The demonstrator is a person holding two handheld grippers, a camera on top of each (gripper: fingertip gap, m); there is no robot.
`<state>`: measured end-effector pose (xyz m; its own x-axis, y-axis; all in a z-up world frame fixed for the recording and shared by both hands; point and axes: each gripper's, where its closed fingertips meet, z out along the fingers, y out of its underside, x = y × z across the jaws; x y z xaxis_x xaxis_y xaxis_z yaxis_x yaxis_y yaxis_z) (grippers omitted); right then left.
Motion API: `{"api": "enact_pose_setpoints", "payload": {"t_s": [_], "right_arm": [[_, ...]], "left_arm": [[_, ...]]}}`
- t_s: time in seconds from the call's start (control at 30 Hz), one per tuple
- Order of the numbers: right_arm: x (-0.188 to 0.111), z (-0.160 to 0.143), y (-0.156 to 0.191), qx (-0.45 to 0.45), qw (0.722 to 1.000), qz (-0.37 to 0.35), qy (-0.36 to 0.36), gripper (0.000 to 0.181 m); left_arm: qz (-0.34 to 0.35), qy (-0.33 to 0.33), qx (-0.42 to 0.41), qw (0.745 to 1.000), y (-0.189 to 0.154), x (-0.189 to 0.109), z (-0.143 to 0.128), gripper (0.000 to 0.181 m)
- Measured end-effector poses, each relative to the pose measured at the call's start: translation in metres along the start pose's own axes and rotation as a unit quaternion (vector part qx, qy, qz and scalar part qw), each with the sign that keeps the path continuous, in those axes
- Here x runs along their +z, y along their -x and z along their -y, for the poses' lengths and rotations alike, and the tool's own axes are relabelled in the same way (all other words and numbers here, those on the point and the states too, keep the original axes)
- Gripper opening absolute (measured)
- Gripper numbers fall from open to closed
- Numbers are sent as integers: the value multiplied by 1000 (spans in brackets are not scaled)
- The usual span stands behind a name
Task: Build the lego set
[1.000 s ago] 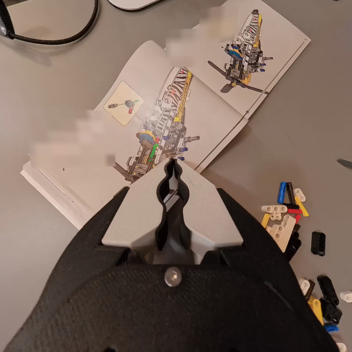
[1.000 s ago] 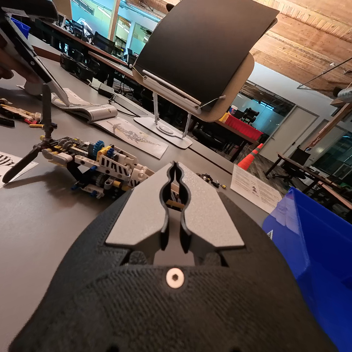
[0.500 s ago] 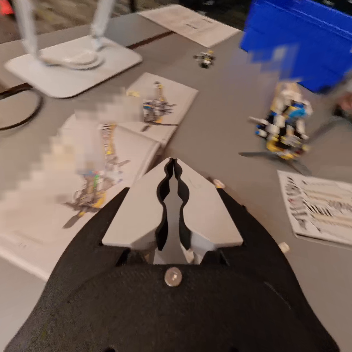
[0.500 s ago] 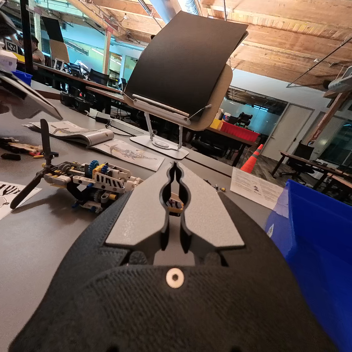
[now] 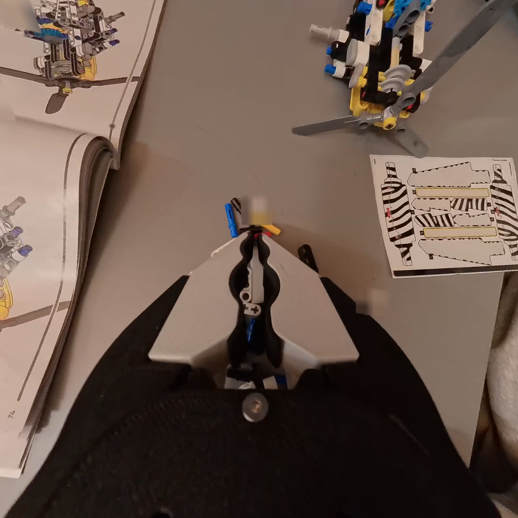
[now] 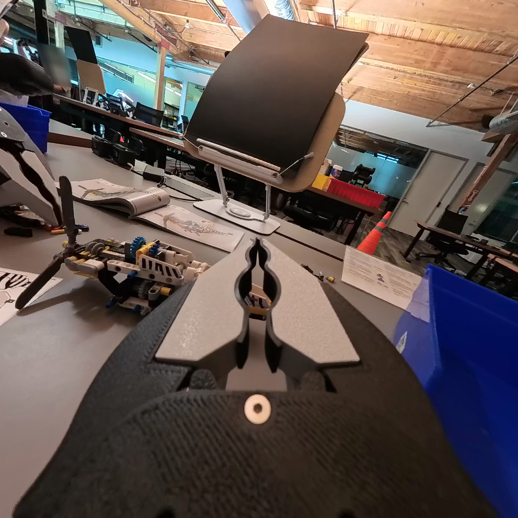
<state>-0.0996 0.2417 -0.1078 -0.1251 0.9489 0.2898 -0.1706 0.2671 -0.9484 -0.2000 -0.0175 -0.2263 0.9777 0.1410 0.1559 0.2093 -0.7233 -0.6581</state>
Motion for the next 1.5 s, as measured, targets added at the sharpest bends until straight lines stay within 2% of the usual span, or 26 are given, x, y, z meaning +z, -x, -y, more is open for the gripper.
{"api": "enact_pose_setpoints", "payload": {"t_s": [0.53,0.7,0.8,0.93,1.03,1.17,1.2,1.27,1.33,1.4,1.5], "right_arm": [[-1,1,1,-1,1000,0,-3,0],[0,1,1,-4,1000,0,-3,0],[-1,1,1,-4,1000,1,-3,0],[-1,1,1,-4,1000,1,-4,0],[-1,1,1,-4,1000,1,-4,0],[-1,3,4,-15,1000,4,-4,0],[-3,10,10,-23,999,16,-20,0],[-18,45,41,-21,991,83,-107,0],[-30,72,71,53,972,149,-176,0],[-29,85,113,140,945,244,-167,0],[-10,75,167,152,933,320,-56,1]], "left_arm": [[19,11,16,1000,1,4,0,17],[21,11,21,1000,1,5,1,16],[20,12,27,999,1,5,1,7],[17,13,29,999,1,3,0,4],[18,-11,36,999,0,-2,8,4],[-13,-76,56,995,-18,-16,35,3],[-24,-93,65,993,-25,-19,42,4],[-52,-117,83,988,-43,-25,55,3],[-79,-132,105,983,-63,-30,65,3],[-100,-140,134,976,-85,-35,74,2],[-120,-141,179,966,-116,-36,84,2]]}}
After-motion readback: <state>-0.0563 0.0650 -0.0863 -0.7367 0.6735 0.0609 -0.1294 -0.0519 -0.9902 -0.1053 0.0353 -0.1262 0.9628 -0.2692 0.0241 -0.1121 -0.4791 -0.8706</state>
